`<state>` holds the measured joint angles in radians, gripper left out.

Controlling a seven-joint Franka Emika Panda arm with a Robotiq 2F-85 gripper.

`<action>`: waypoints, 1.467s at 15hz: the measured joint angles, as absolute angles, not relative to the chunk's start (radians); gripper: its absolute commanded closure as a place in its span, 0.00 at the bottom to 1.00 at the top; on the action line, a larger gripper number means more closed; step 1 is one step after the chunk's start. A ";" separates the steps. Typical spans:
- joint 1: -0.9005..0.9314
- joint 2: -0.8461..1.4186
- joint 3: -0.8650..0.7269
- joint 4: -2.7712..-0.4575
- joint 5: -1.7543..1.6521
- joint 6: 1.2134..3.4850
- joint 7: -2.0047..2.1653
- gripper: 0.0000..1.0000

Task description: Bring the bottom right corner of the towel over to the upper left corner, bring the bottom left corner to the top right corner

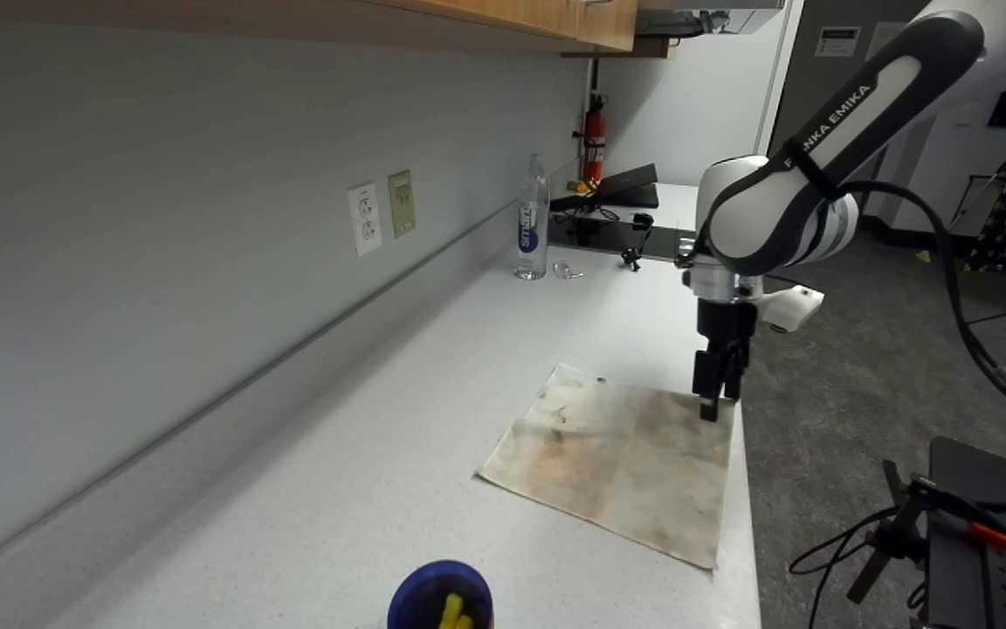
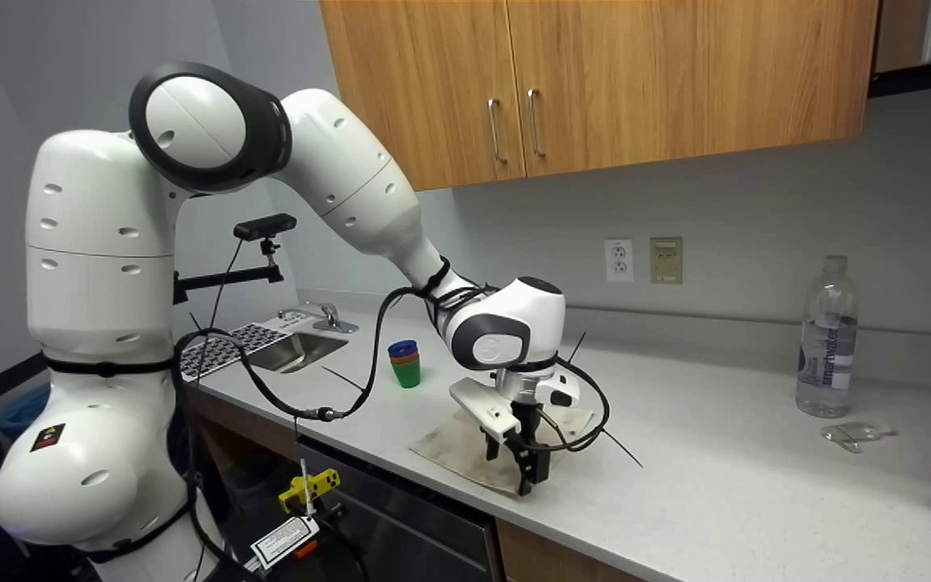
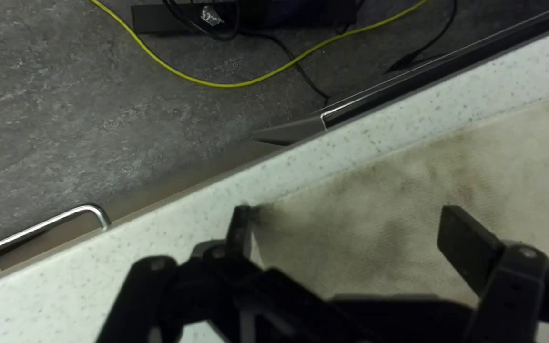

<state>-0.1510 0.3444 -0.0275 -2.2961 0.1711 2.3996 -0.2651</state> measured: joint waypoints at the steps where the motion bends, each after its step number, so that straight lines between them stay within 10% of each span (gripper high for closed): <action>1: -0.153 0.353 -0.028 -2.293 0.171 2.400 -0.268 0.00; 18: -0.157 0.415 -0.029 -2.252 0.121 2.399 -0.265 0.00; 22: -0.157 0.423 -0.007 -2.239 0.132 2.394 -0.266 0.34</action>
